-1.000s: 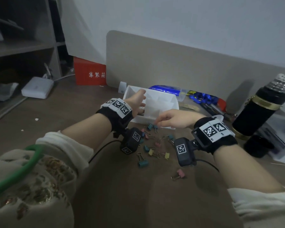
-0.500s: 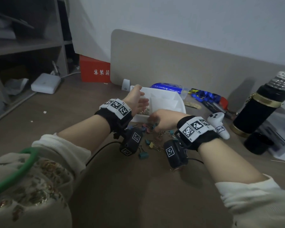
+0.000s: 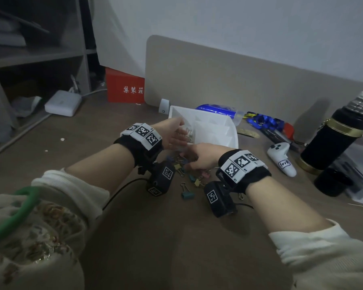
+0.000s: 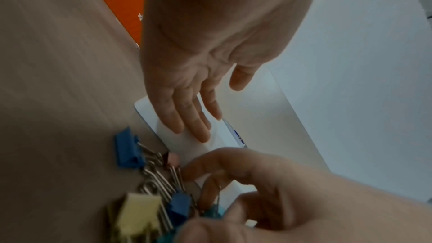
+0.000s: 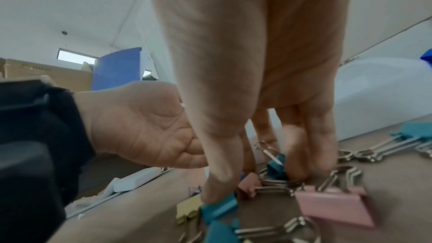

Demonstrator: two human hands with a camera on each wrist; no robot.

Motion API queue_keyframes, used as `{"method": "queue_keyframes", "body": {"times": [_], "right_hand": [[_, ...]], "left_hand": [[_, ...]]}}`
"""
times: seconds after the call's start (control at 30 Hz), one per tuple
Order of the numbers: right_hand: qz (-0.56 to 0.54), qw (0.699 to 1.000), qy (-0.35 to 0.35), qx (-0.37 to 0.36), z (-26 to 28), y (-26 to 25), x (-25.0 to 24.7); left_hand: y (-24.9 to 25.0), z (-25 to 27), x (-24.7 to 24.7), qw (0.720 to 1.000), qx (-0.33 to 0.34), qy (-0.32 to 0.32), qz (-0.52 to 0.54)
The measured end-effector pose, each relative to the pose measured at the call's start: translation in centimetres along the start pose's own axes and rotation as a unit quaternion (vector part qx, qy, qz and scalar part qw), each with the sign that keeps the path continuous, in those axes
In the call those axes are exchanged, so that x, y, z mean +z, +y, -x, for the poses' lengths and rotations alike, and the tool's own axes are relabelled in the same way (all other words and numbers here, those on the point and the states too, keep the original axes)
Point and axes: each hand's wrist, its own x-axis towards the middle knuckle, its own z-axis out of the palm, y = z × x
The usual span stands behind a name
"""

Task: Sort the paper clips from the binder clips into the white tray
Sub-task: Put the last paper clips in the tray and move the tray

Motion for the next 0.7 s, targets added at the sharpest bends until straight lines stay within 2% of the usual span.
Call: {"method": "queue_keyframes", "body": {"times": [0.13, 0.33, 0.57, 0.7], "right_hand": [[0.005, 1.0, 0.003, 0.019, -0.6, -0.1, 0.0], [-0.074, 0.996, -0.002, 0.057, 0.1, -0.4, -0.3], [-0.052, 0.996, 0.021, 0.062, 1.3, -1.0, 0.1], [-0.041, 0.997, 0.029, 0.054, 1.8, -1.0, 0.3]], "left_hand": [[-0.3, -0.6, -0.8, 1.0, -0.001, 0.016, 0.023], [-1.0, 0.0, -0.3, 0.999, 0.014, 0.017, 0.05], [-1.8, 1.1, 0.3, 0.997, 0.033, 0.003, 0.062], [-2.5, 1.8, 0.5, 0.994, 0.056, 0.019, 0.094]]}}
